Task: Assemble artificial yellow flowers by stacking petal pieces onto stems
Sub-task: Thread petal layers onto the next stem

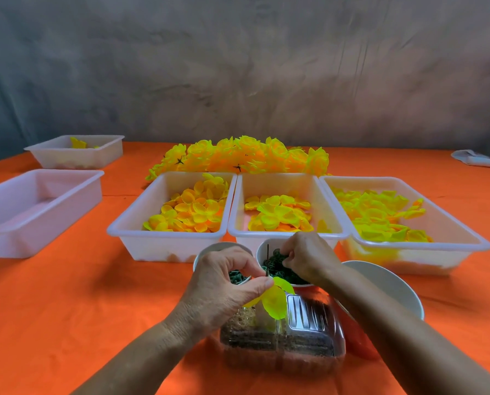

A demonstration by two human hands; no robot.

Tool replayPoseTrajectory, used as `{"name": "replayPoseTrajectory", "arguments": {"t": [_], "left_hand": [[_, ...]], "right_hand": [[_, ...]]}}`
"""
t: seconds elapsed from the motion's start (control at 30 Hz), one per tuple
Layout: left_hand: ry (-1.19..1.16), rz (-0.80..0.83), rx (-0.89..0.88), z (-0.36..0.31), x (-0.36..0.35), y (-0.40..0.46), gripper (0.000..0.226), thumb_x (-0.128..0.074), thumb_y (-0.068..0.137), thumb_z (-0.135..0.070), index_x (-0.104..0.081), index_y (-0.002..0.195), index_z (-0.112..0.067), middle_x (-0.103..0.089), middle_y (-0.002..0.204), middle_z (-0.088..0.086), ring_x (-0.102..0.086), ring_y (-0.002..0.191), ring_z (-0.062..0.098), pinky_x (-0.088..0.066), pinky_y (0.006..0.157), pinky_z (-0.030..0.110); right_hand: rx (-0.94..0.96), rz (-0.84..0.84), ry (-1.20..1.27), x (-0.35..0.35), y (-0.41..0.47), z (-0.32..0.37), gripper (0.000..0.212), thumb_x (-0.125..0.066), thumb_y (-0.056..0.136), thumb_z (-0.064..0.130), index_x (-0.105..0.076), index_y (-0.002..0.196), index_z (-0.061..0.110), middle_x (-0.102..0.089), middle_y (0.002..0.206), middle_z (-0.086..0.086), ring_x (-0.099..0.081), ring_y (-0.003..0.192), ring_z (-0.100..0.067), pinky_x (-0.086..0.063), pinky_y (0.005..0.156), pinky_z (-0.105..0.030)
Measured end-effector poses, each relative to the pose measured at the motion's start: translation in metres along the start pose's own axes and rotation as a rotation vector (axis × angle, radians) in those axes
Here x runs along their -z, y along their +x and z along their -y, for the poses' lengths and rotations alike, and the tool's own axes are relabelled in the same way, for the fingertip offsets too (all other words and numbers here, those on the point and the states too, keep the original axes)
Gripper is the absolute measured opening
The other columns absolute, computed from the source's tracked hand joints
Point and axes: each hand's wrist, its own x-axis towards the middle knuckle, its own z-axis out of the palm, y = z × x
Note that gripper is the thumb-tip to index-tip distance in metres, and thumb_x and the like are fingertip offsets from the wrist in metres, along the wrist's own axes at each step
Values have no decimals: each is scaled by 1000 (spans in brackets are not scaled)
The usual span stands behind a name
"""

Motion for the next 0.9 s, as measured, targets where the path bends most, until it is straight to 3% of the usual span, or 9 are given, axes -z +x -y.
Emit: {"name": "replayPoseTrajectory", "arguments": {"t": [0.1, 0.3, 0.4, 0.5, 0.63, 0.73, 0.9], "left_hand": [[2, 0, 6, 2, 0, -1, 27, -83, 65, -15, -64, 56, -32, -67, 75, -2, -62, 71, 11, -51, 70, 28], [7, 3, 22, 1, 0, -1, 30, -83, 68, -8, -64, 57, -30, -66, 71, -1, -62, 71, 11, -52, 70, 29], [6, 11, 33, 2, 0, -2, 30, -82, 69, -10, -64, 57, -30, -67, 74, -4, -62, 71, 9, -51, 71, 26], [12, 10, 34, 3, 0, -2, 30, -82, 69, -11, -63, 57, -31, -66, 73, -5, -62, 71, 9, -52, 71, 26], [2, 7, 40, 5, -1, -2, 30, -82, 69, -12, -64, 56, -31, -67, 72, -7, -62, 70, 7, -51, 71, 23], [1, 8, 34, 5, -1, -2, 28, -83, 68, -13, -65, 57, -31, -67, 72, -8, -62, 70, 6, -50, 69, 18], [8, 9, 24, 6, -1, -2, 28, -82, 69, -13, -66, 59, -34, -67, 72, -9, -61, 69, 3, -48, 67, 14]], "right_hand": [[-23, -7, -97, -7, 5, 3, 25, -62, 84, 15, -69, 108, 16, -62, 117, -11, -57, 108, -30, -43, 79, -30], [9, -9, -229, -13, 5, 7, 23, -57, 87, 14, -67, 107, 10, -63, 113, -15, -59, 103, -35, -45, 77, -34], [18, -54, 60, -4, 4, 2, 4, -65, 83, 13, -68, 81, 12, -69, 91, -12, -63, 84, -24, -43, 69, -29], [26, 0, 467, 9, -4, -4, 21, -73, 76, 6, -62, 61, 17, -65, 61, -3, -54, 50, -4, -41, 54, -22], [42, -8, 730, 19, -18, -13, 19, -79, 70, 0, -68, 70, 16, -67, 65, 0, -60, 62, -11, -48, 60, -28], [76, -10, 843, 22, -26, -16, 25, -79, 68, -3, -68, 78, 16, -68, 66, 2, -63, 63, -9, -51, 60, -23], [100, -67, 930, 20, -33, -16, 25, -77, 66, -10, -71, 73, 13, -62, 67, -4, -59, 60, -11, -49, 57, -18]]}}
